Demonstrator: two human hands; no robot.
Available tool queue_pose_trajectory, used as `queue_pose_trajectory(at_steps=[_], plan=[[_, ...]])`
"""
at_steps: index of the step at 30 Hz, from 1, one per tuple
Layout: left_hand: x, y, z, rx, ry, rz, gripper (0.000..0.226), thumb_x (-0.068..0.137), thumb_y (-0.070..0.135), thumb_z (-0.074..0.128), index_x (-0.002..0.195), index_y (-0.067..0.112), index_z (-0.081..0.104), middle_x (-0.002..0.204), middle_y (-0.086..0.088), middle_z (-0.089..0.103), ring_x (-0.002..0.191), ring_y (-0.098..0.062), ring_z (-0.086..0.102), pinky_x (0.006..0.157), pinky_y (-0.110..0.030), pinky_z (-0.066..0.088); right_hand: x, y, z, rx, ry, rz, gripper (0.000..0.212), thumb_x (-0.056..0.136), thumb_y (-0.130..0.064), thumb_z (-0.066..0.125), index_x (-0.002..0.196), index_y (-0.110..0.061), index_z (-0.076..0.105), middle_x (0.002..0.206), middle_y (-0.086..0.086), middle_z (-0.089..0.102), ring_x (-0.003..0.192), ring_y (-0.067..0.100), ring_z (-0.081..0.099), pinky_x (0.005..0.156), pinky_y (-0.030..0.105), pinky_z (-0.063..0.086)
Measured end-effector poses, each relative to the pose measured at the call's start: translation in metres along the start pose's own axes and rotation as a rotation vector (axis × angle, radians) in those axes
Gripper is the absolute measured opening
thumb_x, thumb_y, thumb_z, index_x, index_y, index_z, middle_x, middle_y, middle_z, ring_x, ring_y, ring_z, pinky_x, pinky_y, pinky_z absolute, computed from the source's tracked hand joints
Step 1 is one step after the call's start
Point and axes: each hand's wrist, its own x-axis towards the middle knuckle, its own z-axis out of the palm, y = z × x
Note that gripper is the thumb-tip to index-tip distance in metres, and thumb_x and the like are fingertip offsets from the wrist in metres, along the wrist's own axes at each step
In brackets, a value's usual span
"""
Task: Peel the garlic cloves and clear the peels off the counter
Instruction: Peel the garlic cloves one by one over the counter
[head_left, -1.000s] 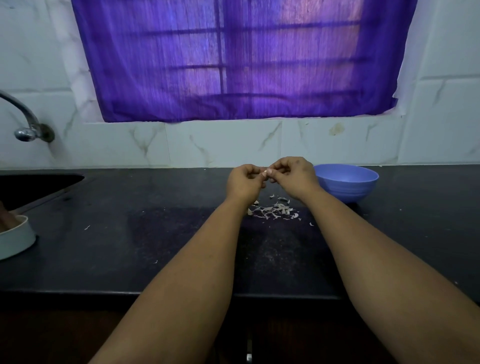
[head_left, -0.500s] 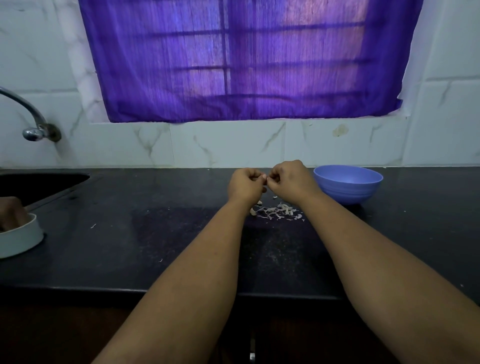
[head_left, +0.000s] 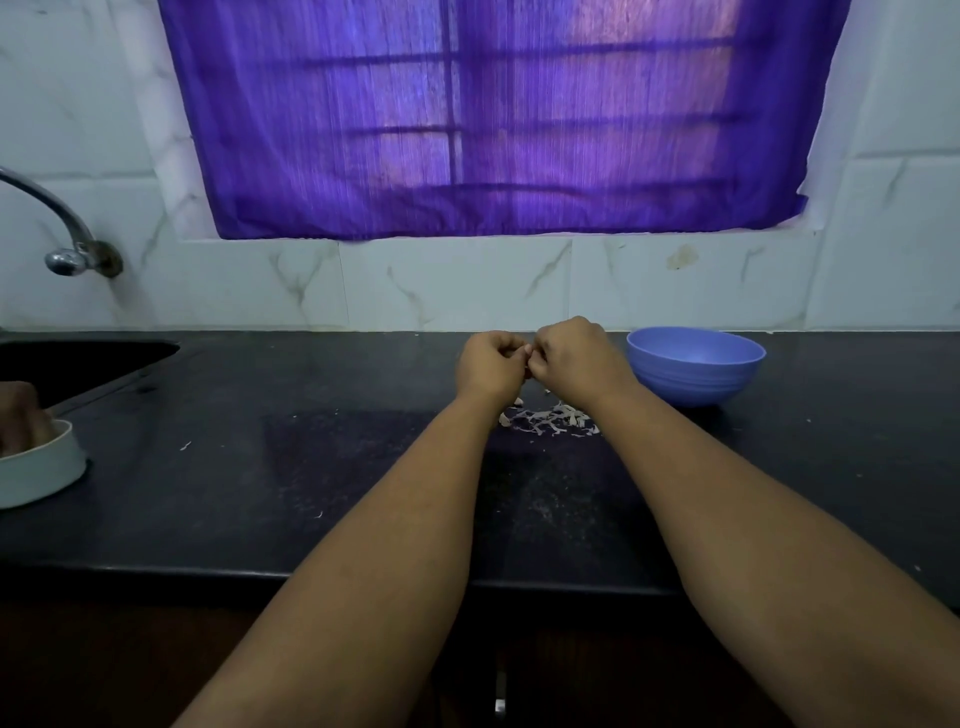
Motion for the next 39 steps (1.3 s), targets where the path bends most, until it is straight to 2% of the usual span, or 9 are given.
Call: queue_pose_trajectory(at_steps=[5,9,12,15,21,27,31,35,39], plan=[[0.002,-0.003,0.001,-0.039,-0.027,-0.013,0.015,0.092,0.012,0.061,0.080,0.014,0.070,0.075,-0.006,0.070,0.070,-0.017,0.067,0.076,-0.036,0.059,0.001,0.005,0.004,0.062,0.016,0.023,0.021,0.090,-0.024,0.053,0.076,-0.009,0.061,0.069,0.007,0.055,0.068,0.025,0.053,0.056,0.031,0.037],[0.004,-0.003,0.001,-0.169,-0.034,-0.060,0.011,0.093,0.006,0.059,0.086,0.007,0.067,0.078,-0.007,0.068,0.068,-0.014,0.063,0.069,-0.027,0.054,0.000,0.010,0.005,0.243,0.056,0.011,0.023,0.091,-0.023,0.057,0.086,-0.006,0.071,0.075,0.010,0.067,0.069,0.024,0.060,0.063,0.035,0.051],[0.004,-0.004,0.001,-0.156,-0.030,-0.070,0.018,0.093,0.008,0.058,0.077,0.013,0.064,0.078,-0.008,0.068,0.066,-0.015,0.061,0.072,-0.034,0.056,-0.003,0.011,0.004,0.298,0.039,-0.008,0.021,0.091,-0.021,0.061,0.089,-0.004,0.073,0.079,0.010,0.071,0.073,0.022,0.064,0.070,0.035,0.054],[0.003,-0.001,0.002,-0.059,0.007,-0.047,0.016,0.093,0.016,0.059,0.078,0.015,0.063,0.079,-0.007,0.070,0.068,-0.018,0.064,0.076,-0.037,0.057,-0.002,0.011,0.001,0.318,0.044,0.018,0.020,0.090,-0.018,0.060,0.085,-0.004,0.073,0.076,0.010,0.069,0.070,0.021,0.063,0.066,0.031,0.052],[0.001,0.002,0.002,0.058,0.014,-0.040,0.013,0.093,0.020,0.060,0.083,0.011,0.065,0.082,-0.007,0.070,0.085,-0.025,0.068,0.077,-0.038,0.057,0.000,0.009,0.005,0.260,-0.004,0.012,0.028,0.088,-0.016,0.056,0.067,-0.001,0.065,0.059,0.013,0.060,0.055,0.020,0.047,0.056,0.032,0.042],[0.001,0.002,0.002,0.064,-0.011,-0.006,0.013,0.093,0.019,0.060,0.087,0.011,0.067,0.079,-0.005,0.070,0.079,-0.021,0.068,0.073,-0.034,0.057,0.000,0.015,0.002,0.270,0.014,0.020,0.026,0.088,-0.018,0.057,0.073,-0.001,0.069,0.064,0.013,0.065,0.062,0.026,0.059,0.060,0.035,0.048],[0.001,0.000,0.001,0.004,-0.006,-0.029,0.014,0.093,0.018,0.062,0.081,0.013,0.068,0.079,-0.004,0.072,0.076,-0.019,0.069,0.075,-0.035,0.059,0.000,0.015,0.004,0.270,0.019,0.017,0.024,0.089,-0.021,0.059,0.077,-0.004,0.071,0.064,0.008,0.064,0.060,0.021,0.056,0.057,0.029,0.043],[0.000,0.001,0.000,-0.070,0.005,-0.074,0.018,0.092,0.017,0.062,0.074,0.018,0.065,0.077,-0.003,0.072,0.069,-0.016,0.066,0.078,-0.039,0.059,0.000,0.016,0.005,0.316,0.037,0.021,0.023,0.090,-0.020,0.060,0.081,-0.004,0.073,0.070,0.011,0.068,0.066,0.023,0.062,0.063,0.032,0.050],[0.002,0.001,0.003,0.029,-0.007,-0.044,0.018,0.092,0.018,0.062,0.074,0.017,0.064,0.077,-0.007,0.072,0.070,-0.020,0.069,0.070,-0.037,0.060,0.001,0.016,0.008,0.229,0.037,-0.005,0.024,0.089,-0.021,0.058,0.078,-0.005,0.073,0.068,0.011,0.068,0.064,0.024,0.062,0.061,0.034,0.051]])
